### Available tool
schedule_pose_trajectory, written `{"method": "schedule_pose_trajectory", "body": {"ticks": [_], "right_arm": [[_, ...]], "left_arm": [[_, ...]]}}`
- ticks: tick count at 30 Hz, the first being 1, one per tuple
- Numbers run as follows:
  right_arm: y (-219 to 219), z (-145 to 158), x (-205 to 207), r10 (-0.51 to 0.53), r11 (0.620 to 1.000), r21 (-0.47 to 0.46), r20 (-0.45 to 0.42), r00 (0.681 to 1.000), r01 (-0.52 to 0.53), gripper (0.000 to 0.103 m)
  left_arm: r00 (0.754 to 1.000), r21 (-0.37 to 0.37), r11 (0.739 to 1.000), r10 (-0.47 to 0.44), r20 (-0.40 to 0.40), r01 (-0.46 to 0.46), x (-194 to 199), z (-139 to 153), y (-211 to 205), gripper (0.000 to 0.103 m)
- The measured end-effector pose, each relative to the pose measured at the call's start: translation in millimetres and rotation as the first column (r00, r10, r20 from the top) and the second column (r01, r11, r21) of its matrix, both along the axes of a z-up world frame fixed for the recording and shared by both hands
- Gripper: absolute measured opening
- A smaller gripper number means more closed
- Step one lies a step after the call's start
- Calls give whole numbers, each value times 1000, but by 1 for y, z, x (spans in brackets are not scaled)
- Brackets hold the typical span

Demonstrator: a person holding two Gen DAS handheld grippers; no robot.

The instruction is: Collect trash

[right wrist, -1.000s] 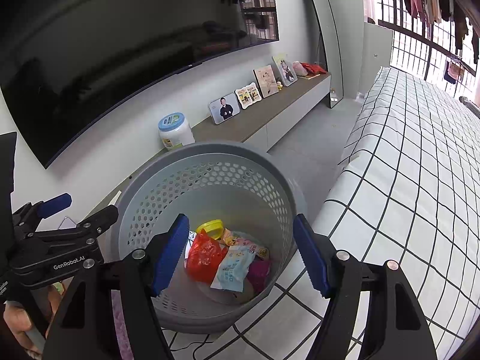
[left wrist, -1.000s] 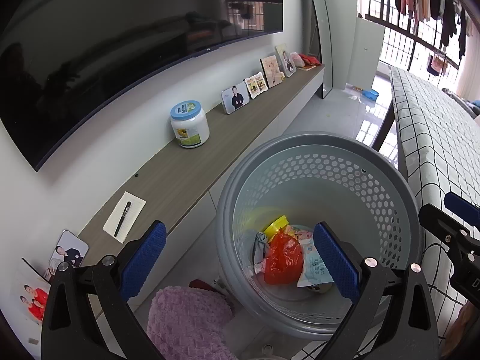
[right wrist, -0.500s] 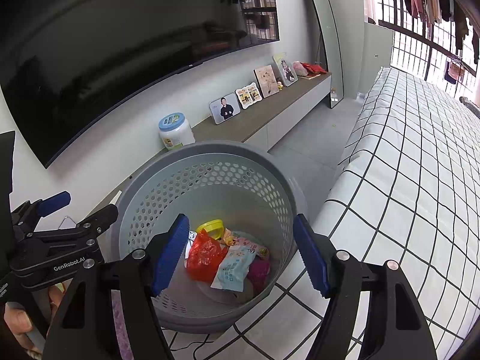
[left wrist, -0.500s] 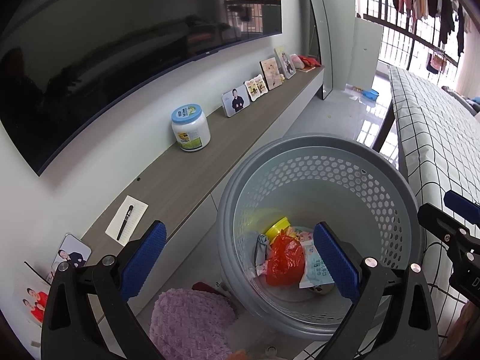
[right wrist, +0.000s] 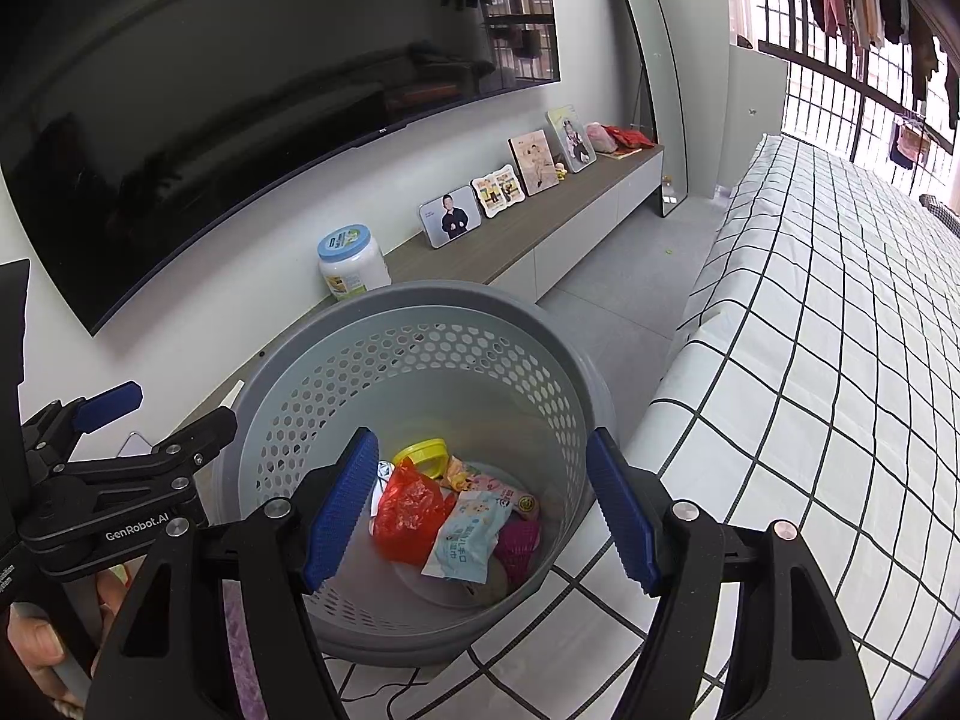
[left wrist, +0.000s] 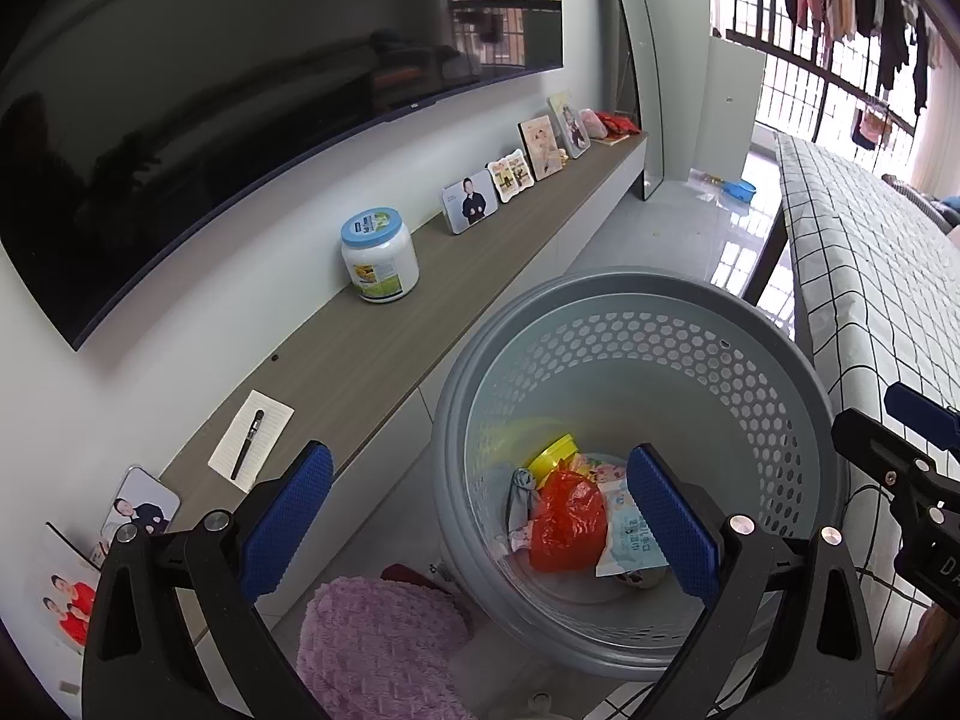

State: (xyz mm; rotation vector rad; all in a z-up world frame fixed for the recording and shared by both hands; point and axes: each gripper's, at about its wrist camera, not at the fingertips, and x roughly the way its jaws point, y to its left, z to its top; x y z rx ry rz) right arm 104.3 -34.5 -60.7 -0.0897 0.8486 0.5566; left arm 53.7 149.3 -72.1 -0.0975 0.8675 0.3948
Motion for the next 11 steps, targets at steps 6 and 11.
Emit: {"method": "schedule_pose_trajectory", "body": {"ticks": [6, 11], "right_arm": [[0, 0, 0, -1, 1000, 0, 0, 1000, 1, 69], [0, 0, 0, 0, 1000, 0, 1, 1000, 0, 69]], "left_arm": [[1000, -3, 1000, 5, 4, -5, 0, 1, 0, 97], [1000, -2, 1000, 8, 0, -8, 1, 0, -1, 97]]}}
